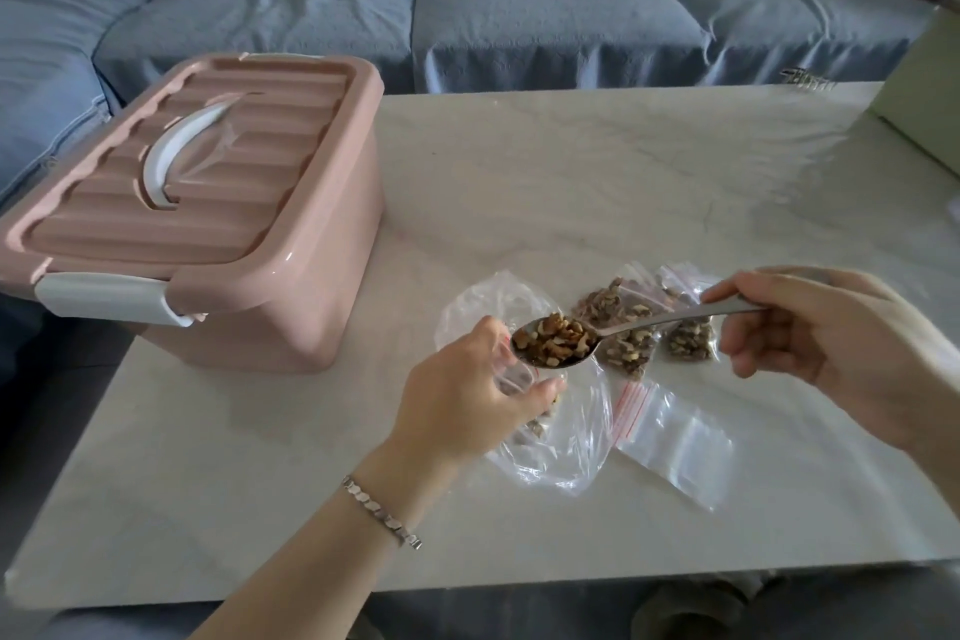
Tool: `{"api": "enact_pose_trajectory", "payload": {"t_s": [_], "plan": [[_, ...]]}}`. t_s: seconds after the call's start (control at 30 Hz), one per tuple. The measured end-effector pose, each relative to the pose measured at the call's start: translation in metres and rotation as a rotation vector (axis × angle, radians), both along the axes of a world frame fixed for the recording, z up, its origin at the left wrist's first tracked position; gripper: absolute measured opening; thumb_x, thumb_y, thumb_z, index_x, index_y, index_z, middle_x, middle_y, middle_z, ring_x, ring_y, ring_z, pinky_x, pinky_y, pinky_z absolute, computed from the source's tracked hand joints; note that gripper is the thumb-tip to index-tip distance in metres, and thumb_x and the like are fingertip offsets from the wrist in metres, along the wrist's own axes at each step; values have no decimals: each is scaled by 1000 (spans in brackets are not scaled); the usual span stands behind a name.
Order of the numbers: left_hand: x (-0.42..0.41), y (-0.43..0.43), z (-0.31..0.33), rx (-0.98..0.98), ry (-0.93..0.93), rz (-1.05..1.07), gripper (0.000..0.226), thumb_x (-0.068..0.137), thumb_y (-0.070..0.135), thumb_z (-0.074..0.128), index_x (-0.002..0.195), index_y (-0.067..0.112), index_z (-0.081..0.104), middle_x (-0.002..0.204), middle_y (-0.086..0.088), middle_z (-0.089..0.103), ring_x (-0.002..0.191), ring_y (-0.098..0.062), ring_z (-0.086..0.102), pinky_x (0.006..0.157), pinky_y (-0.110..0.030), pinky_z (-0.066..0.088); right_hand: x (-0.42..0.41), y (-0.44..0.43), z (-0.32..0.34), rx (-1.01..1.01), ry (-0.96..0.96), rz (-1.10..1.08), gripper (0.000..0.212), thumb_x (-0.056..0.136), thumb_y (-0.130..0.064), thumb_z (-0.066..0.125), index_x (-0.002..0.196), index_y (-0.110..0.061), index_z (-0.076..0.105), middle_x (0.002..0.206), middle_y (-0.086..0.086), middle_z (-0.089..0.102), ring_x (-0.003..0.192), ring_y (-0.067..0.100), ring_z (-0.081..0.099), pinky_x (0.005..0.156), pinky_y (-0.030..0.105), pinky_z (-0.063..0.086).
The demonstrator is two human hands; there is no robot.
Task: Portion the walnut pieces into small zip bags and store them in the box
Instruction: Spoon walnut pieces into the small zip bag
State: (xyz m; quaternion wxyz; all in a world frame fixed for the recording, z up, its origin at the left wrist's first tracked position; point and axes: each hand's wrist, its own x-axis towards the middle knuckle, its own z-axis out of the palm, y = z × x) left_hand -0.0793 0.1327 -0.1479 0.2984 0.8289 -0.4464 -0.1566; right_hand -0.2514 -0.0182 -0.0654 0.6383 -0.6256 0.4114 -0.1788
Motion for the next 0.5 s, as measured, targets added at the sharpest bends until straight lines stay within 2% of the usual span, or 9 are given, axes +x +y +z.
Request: {"api": "enact_pose_trajectory", "payload": {"t_s": [0.1,0.2,0.27,0.33,0.4,0.43,0.5], "plan": [[-3,-1,0,-20,9,-3,42,69,59,68,85,28,44,72,17,56,62,8,49,54,-7,33,12,6,8,-75,75,65,28,93,-12,46,74,-5,65,50,8,63,39,15,56,42,17,38],[-5,-3,-1,-14,8,0,43,68,59,68,85,27,45,73,14,60,66,0,54,59,-14,38,27,17,16,-182,104,109,28,92,-9,47,71,-4,64,49,9,63,37,17,57,38,17,32],[-5,-4,-1,-12,19,10,45,68,60,68,87,26,47,74,14,61,70,-5,56,62,-19,41,36,27,22,-285,105,149,26,91,-9,48,70,-4,64,50,9,64,39,19,58,36,15,34],[-5,-3,-2,-23,28,30,44,69,60,67,85,26,45,67,15,58,64,-1,53,58,-15,38,39,37,28,-490,179,232,27,89,-18,49,69,-11,65,52,3,66,44,14,59,39,15,40],[-4,0,-3,-39,26,68,43,69,60,67,83,27,44,61,18,54,59,6,51,54,-7,32,38,47,34,-699,241,313,29,87,-29,47,66,-18,64,53,-4,66,47,9,59,48,22,47],[-3,2,-4,-52,23,91,42,69,59,67,83,27,43,62,20,54,60,8,52,55,-7,33,36,50,37,-754,225,318,30,87,-33,46,66,-20,64,53,-6,65,48,8,59,53,26,48],[0,7,-7,-73,15,135,43,69,60,66,84,25,46,71,18,58,69,4,55,60,-12,38,29,49,39,-800,142,266,31,86,-39,47,67,-22,64,53,-9,64,49,8,60,54,21,47]]}}
